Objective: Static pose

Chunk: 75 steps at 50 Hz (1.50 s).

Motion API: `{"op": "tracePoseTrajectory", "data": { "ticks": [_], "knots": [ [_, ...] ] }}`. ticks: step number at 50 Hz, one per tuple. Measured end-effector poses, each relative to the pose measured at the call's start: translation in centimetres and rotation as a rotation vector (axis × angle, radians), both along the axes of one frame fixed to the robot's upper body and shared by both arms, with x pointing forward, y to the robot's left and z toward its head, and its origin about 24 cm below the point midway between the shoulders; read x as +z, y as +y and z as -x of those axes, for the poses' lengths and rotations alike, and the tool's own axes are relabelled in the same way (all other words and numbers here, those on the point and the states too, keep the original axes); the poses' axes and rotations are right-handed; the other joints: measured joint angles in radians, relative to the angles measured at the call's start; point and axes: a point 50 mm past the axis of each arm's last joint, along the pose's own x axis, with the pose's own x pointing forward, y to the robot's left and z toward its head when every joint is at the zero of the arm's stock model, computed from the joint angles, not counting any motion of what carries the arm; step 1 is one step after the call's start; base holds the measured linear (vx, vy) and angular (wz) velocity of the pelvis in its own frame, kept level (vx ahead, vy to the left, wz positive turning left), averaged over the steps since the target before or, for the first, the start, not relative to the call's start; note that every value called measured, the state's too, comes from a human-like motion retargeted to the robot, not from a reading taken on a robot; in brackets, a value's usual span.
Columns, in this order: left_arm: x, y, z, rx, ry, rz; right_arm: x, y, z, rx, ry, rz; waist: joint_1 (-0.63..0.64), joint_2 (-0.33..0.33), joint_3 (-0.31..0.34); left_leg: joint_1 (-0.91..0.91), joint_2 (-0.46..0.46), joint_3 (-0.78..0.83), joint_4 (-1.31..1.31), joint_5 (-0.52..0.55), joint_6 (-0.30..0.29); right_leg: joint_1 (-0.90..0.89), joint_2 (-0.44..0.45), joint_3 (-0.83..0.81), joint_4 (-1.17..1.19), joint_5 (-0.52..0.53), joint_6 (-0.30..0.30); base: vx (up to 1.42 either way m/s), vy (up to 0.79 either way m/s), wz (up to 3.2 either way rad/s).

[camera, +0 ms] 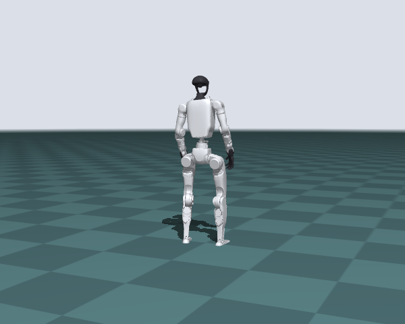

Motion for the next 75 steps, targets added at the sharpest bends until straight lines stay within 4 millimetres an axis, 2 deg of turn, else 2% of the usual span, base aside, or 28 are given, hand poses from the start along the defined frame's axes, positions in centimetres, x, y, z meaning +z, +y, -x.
{"op": "tracePoseTrajectory", "data": {
  "ticks": [75],
  "knots": [
    [-0.6, -0.7, 1.1, -0.041, 0.058, 0.019, -1.0, -0.3, 1.1, 0.046, 0.075, 0.049, 0.019, 0.013, -0.017, -0.004, -0.016, -0.018, -0.077, 0.037, 0.012, -0.012, 0.000, -0.004, -0.067, 0.027, 0.015, 0.00, 0.00, 0.00]
  ]
}}
